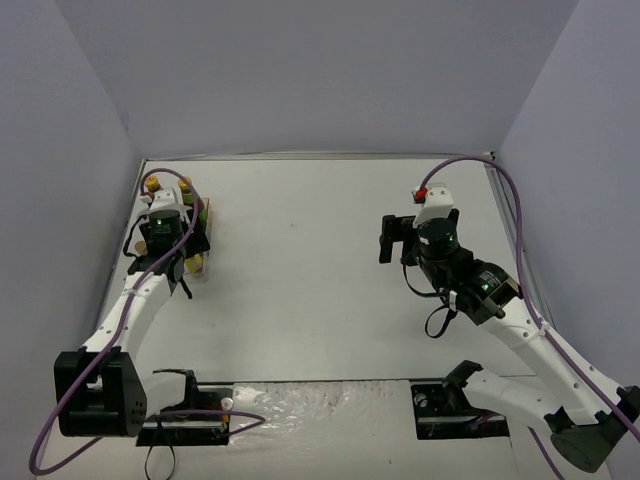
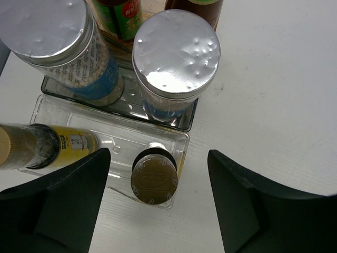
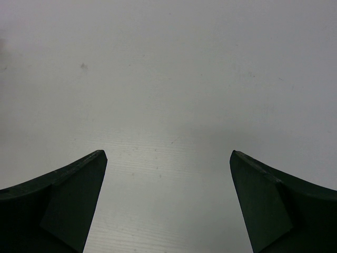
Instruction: Organize the condiment bottles
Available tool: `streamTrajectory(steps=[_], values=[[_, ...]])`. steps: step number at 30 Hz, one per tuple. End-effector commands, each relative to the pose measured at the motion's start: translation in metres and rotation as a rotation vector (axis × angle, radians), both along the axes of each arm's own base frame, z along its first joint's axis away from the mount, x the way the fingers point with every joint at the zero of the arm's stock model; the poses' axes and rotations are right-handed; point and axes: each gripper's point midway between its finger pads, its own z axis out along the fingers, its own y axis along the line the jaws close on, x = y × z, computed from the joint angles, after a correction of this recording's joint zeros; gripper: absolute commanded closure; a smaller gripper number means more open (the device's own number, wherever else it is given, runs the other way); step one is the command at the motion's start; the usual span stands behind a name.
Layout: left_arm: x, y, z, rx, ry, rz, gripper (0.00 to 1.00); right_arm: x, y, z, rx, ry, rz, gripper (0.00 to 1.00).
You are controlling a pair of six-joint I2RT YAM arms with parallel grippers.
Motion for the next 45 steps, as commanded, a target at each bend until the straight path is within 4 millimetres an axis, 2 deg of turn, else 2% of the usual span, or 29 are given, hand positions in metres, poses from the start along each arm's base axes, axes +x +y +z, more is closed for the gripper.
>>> streamTrajectory(steps=[1, 4, 10, 14, 16, 20, 26, 27, 31, 35, 39, 45], values=[[0.003, 0.002, 0.053, 0.002, -0.122, 0.006, 0.16, 0.002, -0.001, 0.030, 0.066, -0.086, -0.007, 0.00], [-0.009, 0.003, 0.078, 0.004, -0.141, 0.009, 0.03, -0.001, -0.005, 0.042, 0.074, -0.117, -0.005, 0.00], [-0.056, 0.001, 0.134, 0.022, -0.172, -0.024, 0.03, -0.013, -0.021, 0.074, 0.098, -0.209, -0.023, 0.00], [-0.099, 0.002, 0.156, 0.041, -0.196, -0.032, 0.03, -0.025, -0.041, 0.088, 0.111, -0.268, -0.071, 0.00], [-0.123, 0.005, 0.160, 0.051, -0.207, -0.025, 0.03, -0.032, -0.052, 0.091, 0.120, -0.294, -0.099, 0.00], [-0.160, 0.007, 0.165, 0.059, -0.245, -0.015, 0.03, -0.048, -0.067, 0.093, 0.120, -0.343, -0.097, 0.00], [-0.196, 0.008, 0.171, 0.065, -0.290, -0.014, 0.03, -0.058, -0.076, 0.087, 0.107, -0.360, -0.100, 0.00], [-0.204, 0.007, 0.176, 0.067, -0.317, -0.017, 0.03, -0.059, -0.078, 0.081, 0.104, -0.355, -0.107, 0.00], [-0.218, 0.004, 0.179, 0.069, -0.315, -0.041, 0.03, -0.062, -0.087, 0.072, 0.105, -0.357, -0.142, 0.00], [-0.227, 0.004, 0.176, 0.079, -0.285, -0.053, 0.03, -0.063, -0.087, 0.064, 0.103, -0.348, -0.143, 0.00], [-0.236, 0.004, 0.175, 0.089, -0.282, -0.059, 0.03, -0.062, -0.086, 0.065, 0.106, -0.350, -0.141, 0.00], [-0.239, 0.005, 0.177, 0.090, -0.298, -0.055, 0.03, -0.061, -0.084, 0.066, 0.099, -0.344, -0.134, 0.00]])
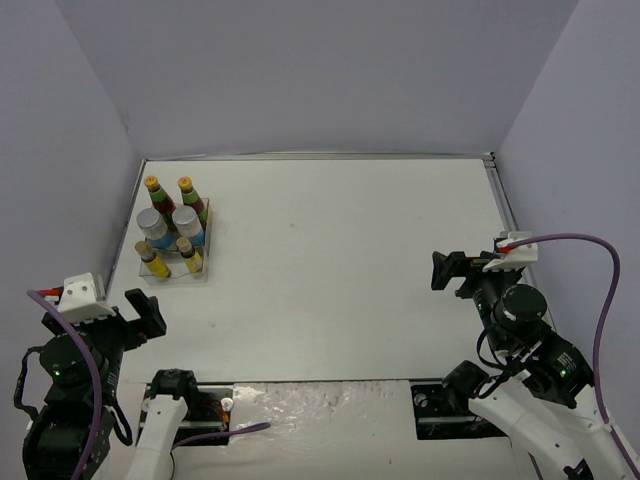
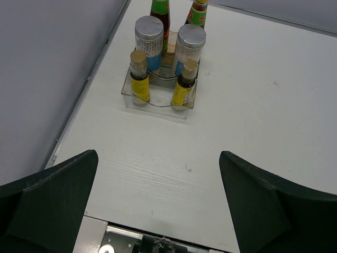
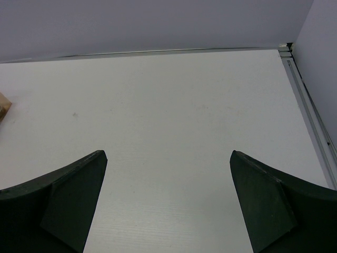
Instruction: Organize the condiment bottles
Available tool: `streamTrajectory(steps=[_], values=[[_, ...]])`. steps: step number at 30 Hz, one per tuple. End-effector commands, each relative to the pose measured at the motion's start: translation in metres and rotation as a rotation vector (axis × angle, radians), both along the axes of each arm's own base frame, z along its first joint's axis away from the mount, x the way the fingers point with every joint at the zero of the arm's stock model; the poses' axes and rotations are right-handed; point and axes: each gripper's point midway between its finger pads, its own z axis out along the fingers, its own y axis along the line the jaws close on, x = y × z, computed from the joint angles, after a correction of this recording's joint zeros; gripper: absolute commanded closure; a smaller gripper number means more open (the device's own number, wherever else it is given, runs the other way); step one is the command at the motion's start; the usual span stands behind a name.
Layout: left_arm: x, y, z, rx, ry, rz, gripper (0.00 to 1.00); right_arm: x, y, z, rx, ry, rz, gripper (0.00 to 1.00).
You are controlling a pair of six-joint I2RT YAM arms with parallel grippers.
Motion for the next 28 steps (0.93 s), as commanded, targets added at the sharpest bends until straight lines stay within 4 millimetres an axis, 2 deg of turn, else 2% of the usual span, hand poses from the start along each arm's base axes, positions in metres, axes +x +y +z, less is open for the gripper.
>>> streamTrajectory(steps=[1, 9, 28], values=[[0.0018, 0.0001, 0.0139, 0.016, -0.030, -0.007, 0.03, 0.0069, -0.0006, 0.0166, 0.021, -0.045, -0.025, 0.00], [0.0076, 0.0000, 0.0110, 0.020, 0.000, -0.011, 0.03, 0.0080, 0.0012, 0.0182, 0.021, -0.047, -0.020, 0.00], [0.0028, 0.0008, 0.0133, 0.021, -0.025, -0.006, 0.03, 0.0116, 0.0048, 0.0226, 0.034, -0.063, -0.015, 0.00]])
